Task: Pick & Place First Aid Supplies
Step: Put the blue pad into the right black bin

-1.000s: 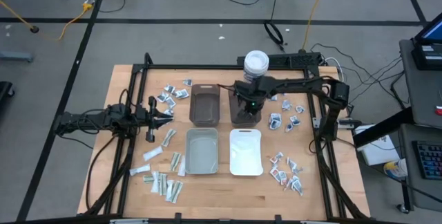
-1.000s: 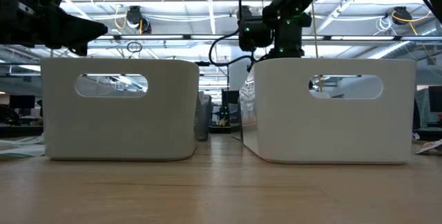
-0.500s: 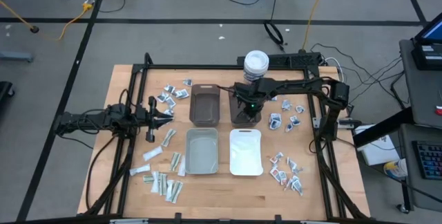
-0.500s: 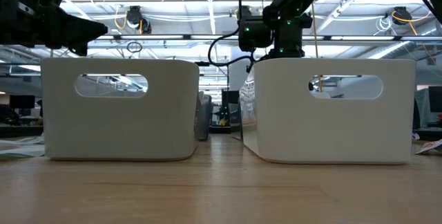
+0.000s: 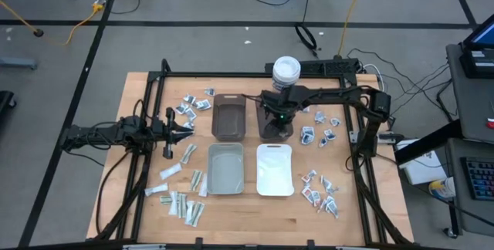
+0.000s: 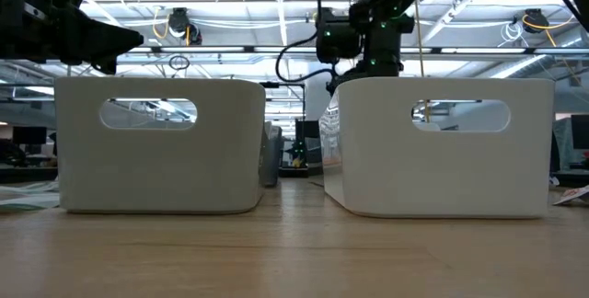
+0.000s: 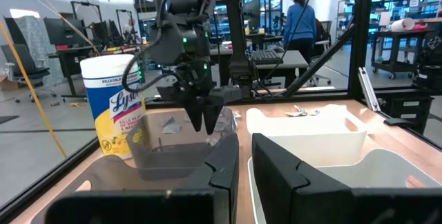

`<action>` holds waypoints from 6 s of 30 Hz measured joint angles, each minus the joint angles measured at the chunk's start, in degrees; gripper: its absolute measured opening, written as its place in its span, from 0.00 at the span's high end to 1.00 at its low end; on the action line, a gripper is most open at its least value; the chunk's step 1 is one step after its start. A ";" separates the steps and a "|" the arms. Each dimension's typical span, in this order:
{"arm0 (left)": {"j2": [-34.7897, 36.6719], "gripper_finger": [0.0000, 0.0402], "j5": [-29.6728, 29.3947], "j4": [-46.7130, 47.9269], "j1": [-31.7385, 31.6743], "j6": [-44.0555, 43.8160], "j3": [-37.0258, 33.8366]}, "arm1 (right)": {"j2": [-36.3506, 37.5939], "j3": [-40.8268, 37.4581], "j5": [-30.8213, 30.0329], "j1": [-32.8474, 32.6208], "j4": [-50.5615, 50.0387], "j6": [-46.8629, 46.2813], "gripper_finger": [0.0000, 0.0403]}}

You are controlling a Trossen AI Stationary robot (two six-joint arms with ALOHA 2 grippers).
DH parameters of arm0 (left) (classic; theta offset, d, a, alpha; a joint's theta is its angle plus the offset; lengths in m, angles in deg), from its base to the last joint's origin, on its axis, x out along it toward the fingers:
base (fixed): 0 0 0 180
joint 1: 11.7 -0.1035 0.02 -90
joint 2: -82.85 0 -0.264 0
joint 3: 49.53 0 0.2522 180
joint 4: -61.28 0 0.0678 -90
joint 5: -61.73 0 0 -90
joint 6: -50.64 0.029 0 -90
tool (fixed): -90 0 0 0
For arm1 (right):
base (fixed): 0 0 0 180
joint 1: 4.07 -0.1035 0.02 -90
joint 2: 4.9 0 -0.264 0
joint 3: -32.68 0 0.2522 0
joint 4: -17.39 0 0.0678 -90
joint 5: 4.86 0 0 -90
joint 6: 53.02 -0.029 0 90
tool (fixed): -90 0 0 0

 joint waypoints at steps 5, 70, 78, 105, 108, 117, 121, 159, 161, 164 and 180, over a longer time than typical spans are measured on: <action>0.00 0.88 0.00 -0.01 0.01 0.00 0.00 | 0.02 4.45 -0.02 0.00 -3.69 1.04 0.60; 0.01 0.88 0.00 0.00 0.01 0.00 0.00 | 38.24 -23.61 -3.03 -1.18 -22.05 -25.06 0.60; 0.01 0.88 0.00 0.00 0.00 0.00 0.00 | 39.71 -25.57 -3.12 -1.14 -21.99 -28.35 0.60; 0.02 0.88 0.00 0.00 0.02 0.00 0.00 | 37.07 -34.93 -6.23 -3.02 -9.59 -35.20 0.60; 0.02 0.88 0.00 0.00 0.02 0.00 0.00 | 36.97 -36.13 -6.23 -3.42 -7.60 -36.11 0.60; 0.01 0.88 0.00 0.00 0.02 0.00 0.00 | 35.18 -39.42 -6.19 -3.80 -2.62 -36.75 0.60; 0.01 0.88 0.00 0.00 0.01 0.00 0.00 | 33.91 -41.57 -5.91 -3.80 0.22 -36.79 0.60; 0.00 0.88 0.00 0.00 0.00 0.00 0.00 | 33.13 -37.01 -1.44 -4.13 -8.54 -30.17 1.00; 0.00 0.88 0.00 0.00 0.00 0.00 0.00 | 33.35 -34.76 -1.46 -4.13 -10.67 -29.09 1.00; 0.02 0.88 -0.01 0.00 0.02 0.00 0.00 | 33.40 -30.96 -1.46 -4.13 -14.28 -27.43 1.00; 0.02 0.88 -0.01 0.00 0.00 0.00 0.00 | 33.38 -13.92 -1.33 -4.11 -30.28 -21.62 1.00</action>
